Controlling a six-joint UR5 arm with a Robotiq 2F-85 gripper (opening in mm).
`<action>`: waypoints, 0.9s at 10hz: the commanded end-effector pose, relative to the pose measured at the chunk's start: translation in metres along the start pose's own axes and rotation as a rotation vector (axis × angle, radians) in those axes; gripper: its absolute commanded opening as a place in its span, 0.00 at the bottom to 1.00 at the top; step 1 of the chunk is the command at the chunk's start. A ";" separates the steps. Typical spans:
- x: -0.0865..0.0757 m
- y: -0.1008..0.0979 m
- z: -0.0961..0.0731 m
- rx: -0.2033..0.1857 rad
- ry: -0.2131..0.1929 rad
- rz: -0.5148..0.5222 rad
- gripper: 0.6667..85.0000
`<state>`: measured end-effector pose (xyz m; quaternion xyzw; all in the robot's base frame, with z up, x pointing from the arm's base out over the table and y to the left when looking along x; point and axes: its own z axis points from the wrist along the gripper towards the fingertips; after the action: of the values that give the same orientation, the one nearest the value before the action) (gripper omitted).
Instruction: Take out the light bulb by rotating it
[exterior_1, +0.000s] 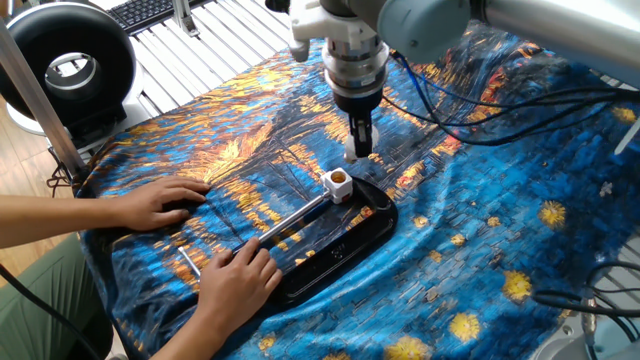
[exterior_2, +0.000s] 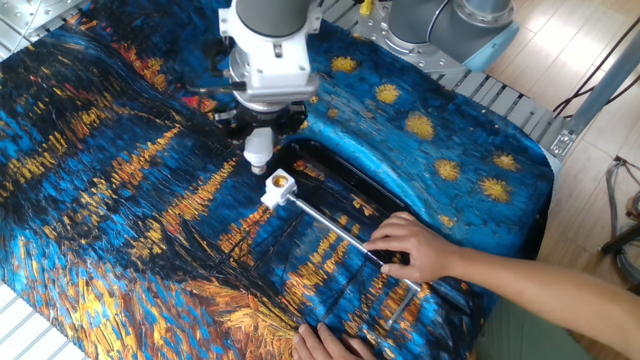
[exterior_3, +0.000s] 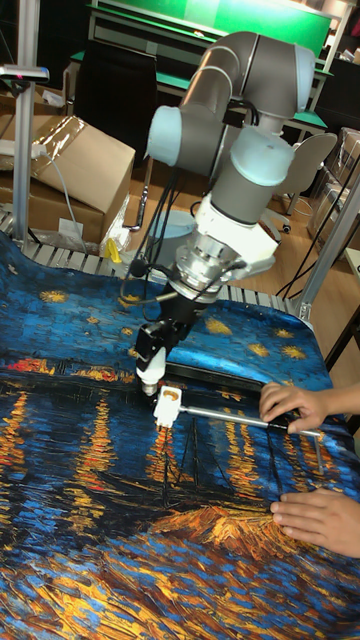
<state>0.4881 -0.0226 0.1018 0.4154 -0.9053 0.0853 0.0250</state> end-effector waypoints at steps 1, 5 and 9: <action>0.005 -0.004 0.009 -0.013 -0.040 0.111 0.06; 0.014 -0.003 0.015 -0.028 -0.048 0.398 0.06; 0.010 0.002 0.020 -0.061 -0.079 0.581 0.23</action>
<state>0.4811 -0.0358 0.0864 0.1999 -0.9777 0.0626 -0.0125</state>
